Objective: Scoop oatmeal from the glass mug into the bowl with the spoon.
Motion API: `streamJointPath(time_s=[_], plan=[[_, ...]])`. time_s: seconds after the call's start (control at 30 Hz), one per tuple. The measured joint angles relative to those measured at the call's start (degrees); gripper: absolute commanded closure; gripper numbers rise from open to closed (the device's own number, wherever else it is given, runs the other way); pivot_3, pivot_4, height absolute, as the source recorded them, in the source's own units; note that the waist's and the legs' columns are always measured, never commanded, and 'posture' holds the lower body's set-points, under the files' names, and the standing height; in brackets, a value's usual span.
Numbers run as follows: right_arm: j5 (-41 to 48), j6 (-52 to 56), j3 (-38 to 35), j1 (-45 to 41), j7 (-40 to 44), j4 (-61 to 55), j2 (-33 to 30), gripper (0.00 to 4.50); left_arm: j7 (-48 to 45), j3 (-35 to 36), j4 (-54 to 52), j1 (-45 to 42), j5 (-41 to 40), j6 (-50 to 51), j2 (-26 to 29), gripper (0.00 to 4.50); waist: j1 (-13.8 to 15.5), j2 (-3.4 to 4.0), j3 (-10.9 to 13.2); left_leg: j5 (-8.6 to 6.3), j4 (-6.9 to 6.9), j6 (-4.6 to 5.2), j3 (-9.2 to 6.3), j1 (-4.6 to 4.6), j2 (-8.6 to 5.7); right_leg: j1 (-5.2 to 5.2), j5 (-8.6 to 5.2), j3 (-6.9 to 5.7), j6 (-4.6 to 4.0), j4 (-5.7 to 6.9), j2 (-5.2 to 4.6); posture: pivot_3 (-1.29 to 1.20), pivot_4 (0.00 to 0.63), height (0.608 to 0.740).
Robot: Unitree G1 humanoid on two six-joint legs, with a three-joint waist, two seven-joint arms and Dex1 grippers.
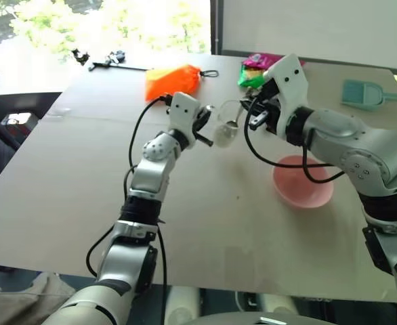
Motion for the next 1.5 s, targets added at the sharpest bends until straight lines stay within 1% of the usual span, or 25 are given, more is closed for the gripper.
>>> streamJointPath(time_s=[0.17, 0.23, 0.3, 0.53, 0.73, 0.97, 1.5], plan=[[0.83, 4.08, -3.54, 0.17, 0.41, 1.61, 5.36, 4.5, -0.05, -0.4, 0.01, -0.01, 0.03, -1.28, -0.31, 4.49, -0.04, 0.0, 0.0, 0.0, 0.0, 0.0, -0.01, 0.0, 0.0, 0.01, 0.0, -0.01, 0.0, 0.03, -0.01, 0.0, 0.15, 0.74], [2.25, 6.72, -7.29, 0.17, -0.22, 2.21, 7.85, 4.5, -0.08, -0.4, 0.05, -0.01, 0.03, -1.46, -0.29, 4.49, -0.03, 0.0, 0.0, 0.0, 0.0, 0.0, -0.01, 0.0, 0.0, 0.01, 0.0, -0.02, 0.0, 0.03, -0.02, 0.0, 0.15, 0.74], [3.03, 8.37, -9.59, 0.14, -0.68, 2.46, 8.89, 4.5, -0.16, -0.4, 0.09, -0.01, 0.03, -1.64, -0.28, 4.49, -0.03, 0.0, 0.0, 0.0, 0.0, 0.0, -0.01, 0.01, -0.01, 0.02, 0.0, -0.03, 0.0, 0.03, -0.01, 0.0, 0.15, 0.74], [3.89, 12.61, -15.64, -1.58, -1.65, 3.22, 10.05, 4.5, -0.59, -0.44, 1.58, -0.01, 0.15, -2.45, -0.24, 4.49, -0.15, 0.0, 0.0, 0.0, 0.0, 0.0, 0.0, 0.03, -0.01, 0.01, 0.0, -0.02, 0.0, 0.08, -0.01, 0.0, 0.15, 0.74], [3.79, 14.24, -16.15, -1.88, -1.66, 3.07, 10.0, 4.5, -0.59, -0.45, 1.67, -0.01, 0.55, -2.48, -0.26, 4.49, -0.18, 0.0, 0.0, 0.0, 0.0, 0.0, 0.01, 0.03, -0.01, 0.01, 0.0, 0.0, 0.0, 0.09, -0.01, 0.0, 0.15, 0.74], [4.91, 17.46, -19.13, -1.72, -2.21, 2.96, 12.14, 4.5, -0.56, -0.44, 1.67, -0.69, 0.6, -2.34, -1.54, 4.49, -0.2, 0.0, 0.0, 0.0, 0.0, 0.0, 0.0, 0.04, -0.02, 0.0, 0.0, 0.0, 0.0, 0.13, 0.0, 0.0, 0.15, 0.74], [8.63, 23.52, -29.24, -2.34, -6.73, 2.98, 17.06, 4.5, -0.77, -0.41, 3.24, -1.27, 0.75, -2.35, -1.58, 4.49, -0.22, 0.01, 0.0, 0.01, 0.01, -0.01, 0.0, 0.05, -0.03, 0.0, 0.0, 0.0, 0.0, 0.17, -0.01, 0.0, 0.15, 0.74]])
